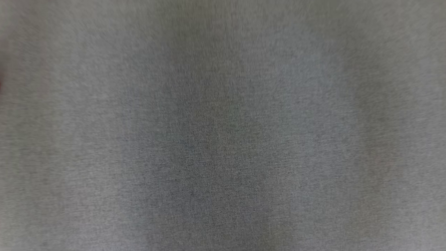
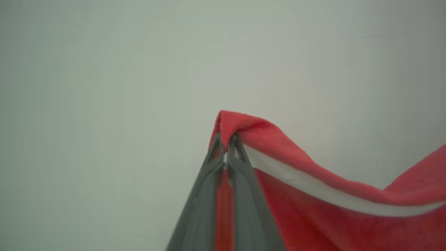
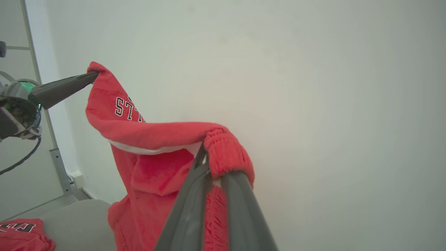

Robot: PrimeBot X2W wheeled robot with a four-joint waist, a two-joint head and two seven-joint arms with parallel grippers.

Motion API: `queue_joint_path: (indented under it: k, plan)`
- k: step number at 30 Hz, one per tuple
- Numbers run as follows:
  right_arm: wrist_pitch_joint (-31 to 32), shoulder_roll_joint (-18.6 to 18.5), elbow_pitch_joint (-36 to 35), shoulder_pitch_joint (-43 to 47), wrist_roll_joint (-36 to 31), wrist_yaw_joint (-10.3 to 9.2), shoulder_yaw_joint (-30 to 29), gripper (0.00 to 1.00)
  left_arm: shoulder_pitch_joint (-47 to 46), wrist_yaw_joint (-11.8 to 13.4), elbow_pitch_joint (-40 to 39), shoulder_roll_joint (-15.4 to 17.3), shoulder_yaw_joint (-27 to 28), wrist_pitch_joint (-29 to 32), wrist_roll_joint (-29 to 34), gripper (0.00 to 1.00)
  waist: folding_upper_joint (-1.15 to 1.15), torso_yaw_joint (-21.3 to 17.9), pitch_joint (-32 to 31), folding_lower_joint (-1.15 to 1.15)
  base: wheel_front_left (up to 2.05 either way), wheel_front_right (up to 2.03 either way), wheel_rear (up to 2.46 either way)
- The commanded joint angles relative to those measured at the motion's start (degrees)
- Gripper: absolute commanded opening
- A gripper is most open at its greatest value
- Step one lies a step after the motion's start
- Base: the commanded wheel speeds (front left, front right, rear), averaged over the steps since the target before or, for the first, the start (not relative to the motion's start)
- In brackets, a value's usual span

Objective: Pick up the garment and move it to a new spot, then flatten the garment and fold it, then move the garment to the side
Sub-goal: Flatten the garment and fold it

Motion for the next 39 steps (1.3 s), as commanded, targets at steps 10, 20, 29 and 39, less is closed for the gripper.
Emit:
queue_joint_path:
  k: [10,20,29,39]
  plan:
    - [-1.1,-1.1,6.7,-15.6,0.9,-0.13,9.3,0.0,-12.3,0.1,10.3,-0.1,-3.5,-5.4,-4.4,0.0,-0.02,1.0,9.8,-0.03,0.0,0.0,0.0]
    - [-6.6,-7.0,2.6,-10.4,6.6,-0.14,19.9,0.0,-2.4,0.1,7.8,3.1,-10.5,-11.1,-12.4,0.0,-0.02,0.6,8.0,-0.03,0.0,0.0,0.0]
    - [-13.1,-16.4,-9.8,9.1,12.1,-0.14,24.9,0.0,26.1,1.7,-2.9,8.8,-11.0,-16.6,-19.4,0.0,-0.02,0.4,-0.5,-0.03,0.0,0.0,0.0]
    - [-15.9,-23.0,-20.2,36.4,12.9,-0.14,25.1,0.0,61.6,8.7,-21.1,6.2,-3.0,-17.3,-20.5,0.0,-0.02,1.3,-9.9,-0.03,0.0,0.0,0.0]
